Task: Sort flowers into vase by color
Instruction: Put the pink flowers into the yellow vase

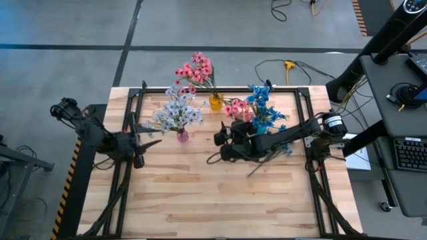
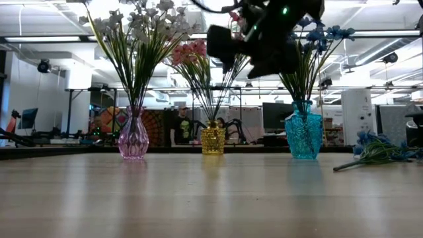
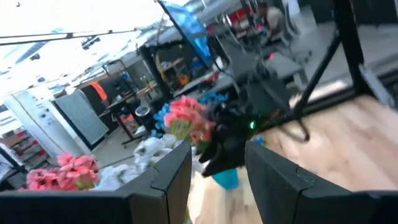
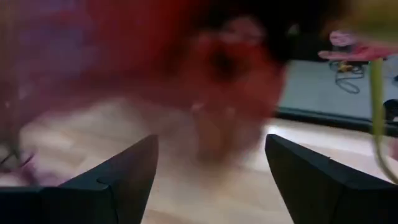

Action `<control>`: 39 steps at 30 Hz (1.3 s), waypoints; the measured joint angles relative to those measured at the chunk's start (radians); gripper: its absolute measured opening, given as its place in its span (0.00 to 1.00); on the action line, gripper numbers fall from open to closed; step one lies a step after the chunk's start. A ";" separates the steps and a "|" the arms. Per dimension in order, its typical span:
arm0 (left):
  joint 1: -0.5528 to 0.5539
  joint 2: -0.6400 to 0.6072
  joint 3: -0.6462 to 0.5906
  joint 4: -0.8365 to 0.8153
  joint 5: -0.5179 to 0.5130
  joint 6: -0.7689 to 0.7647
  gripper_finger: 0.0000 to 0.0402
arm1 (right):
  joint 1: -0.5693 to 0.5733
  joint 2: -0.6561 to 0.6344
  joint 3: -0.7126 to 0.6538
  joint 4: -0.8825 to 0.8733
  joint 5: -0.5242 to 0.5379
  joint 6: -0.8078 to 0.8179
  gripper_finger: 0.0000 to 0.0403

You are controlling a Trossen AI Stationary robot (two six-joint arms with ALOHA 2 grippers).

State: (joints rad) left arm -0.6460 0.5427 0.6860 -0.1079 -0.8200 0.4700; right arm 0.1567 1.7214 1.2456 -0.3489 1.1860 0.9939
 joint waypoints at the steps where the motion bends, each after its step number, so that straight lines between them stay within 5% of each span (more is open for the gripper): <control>1: 0.000 -0.019 -0.003 0.001 0.001 -0.004 0.34 | -0.008 0.000 -0.015 0.026 0.020 0.000 0.73; 7: 0.000 -0.127 -0.043 0.001 0.001 -0.010 0.34 | -0.059 0.000 -0.048 0.141 0.096 -0.026 0.79; 17: 0.000 -0.271 -0.076 0.002 0.020 -0.007 0.34 | -0.086 0.032 -0.047 0.405 0.132 -0.339 0.79; 30: 0.000 -0.323 -0.087 -0.007 0.039 -0.007 0.34 | -0.112 0.110 -0.041 0.597 0.227 -0.599 0.77; 39: 0.000 -0.324 -0.087 -0.008 0.045 -0.004 0.34 | -0.090 0.107 -0.042 0.591 0.116 -0.530 0.74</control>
State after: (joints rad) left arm -0.6461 0.2188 0.5991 -0.1160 -0.7753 0.4664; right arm 0.0669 1.8286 1.2037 0.2417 1.3021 0.4638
